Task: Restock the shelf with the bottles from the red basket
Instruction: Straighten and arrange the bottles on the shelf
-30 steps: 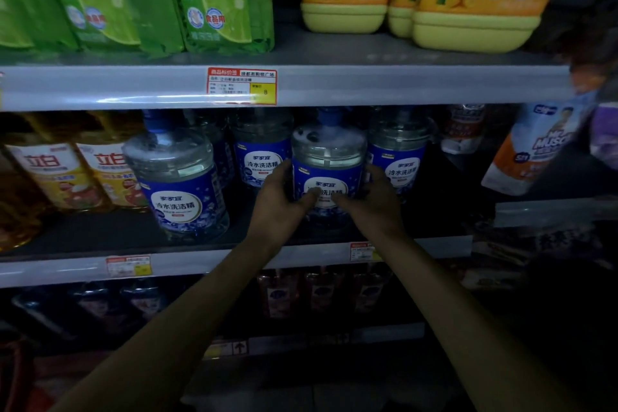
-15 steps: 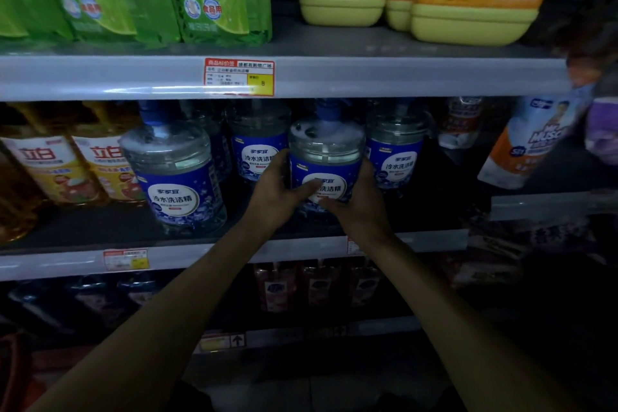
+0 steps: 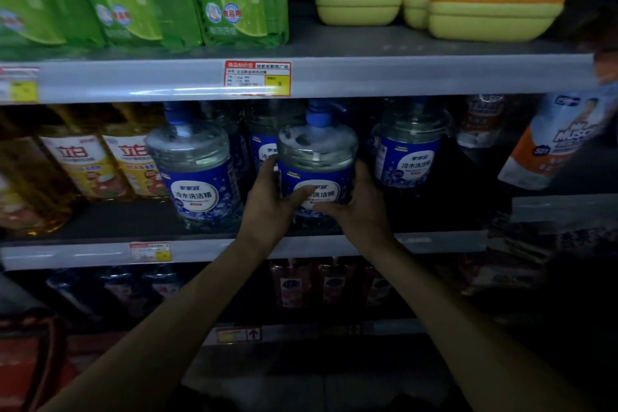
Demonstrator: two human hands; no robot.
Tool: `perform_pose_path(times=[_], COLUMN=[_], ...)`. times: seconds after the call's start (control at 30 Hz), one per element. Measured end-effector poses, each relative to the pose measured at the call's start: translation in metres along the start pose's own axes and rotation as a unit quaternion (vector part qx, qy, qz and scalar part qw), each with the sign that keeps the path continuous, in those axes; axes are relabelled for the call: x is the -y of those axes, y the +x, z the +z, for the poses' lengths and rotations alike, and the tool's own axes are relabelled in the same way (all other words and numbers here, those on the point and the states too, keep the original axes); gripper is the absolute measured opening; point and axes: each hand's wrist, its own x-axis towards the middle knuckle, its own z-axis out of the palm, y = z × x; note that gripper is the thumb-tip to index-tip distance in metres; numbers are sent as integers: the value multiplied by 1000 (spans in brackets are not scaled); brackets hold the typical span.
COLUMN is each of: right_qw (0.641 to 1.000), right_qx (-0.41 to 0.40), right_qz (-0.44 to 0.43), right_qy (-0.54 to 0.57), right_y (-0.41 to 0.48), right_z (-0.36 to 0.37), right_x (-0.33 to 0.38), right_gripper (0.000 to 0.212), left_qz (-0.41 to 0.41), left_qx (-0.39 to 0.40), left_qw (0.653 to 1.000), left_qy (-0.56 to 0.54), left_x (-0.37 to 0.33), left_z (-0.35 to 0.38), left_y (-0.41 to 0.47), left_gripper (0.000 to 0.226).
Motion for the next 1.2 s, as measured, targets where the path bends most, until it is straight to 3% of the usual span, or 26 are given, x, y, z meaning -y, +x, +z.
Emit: perform_pose_path(times=[0.53,0.8,1.03,1.2], right_qw=[998,997,985,972], right_qx=[42,69,96,108], right_qz=[-26,-14,-22,-21], right_qy=[-27,-21,-141,-209], right_y=[5,0,-12,-16], right_z=[50,45,18,3], right_x=[11,14,19,15], right_gripper=[93,92,86,82], left_qz=[-8,4,17,51], left_qx=[-46,-115,-139,-106], left_qw=[998,988,973,966], left_qy=[35,106,186,230], left_x=[9,0,-5,-7], left_z=[-49,-42,-45,-40], left_y=[-7,-18,-41,-57], left_gripper=[58,55,61,53])
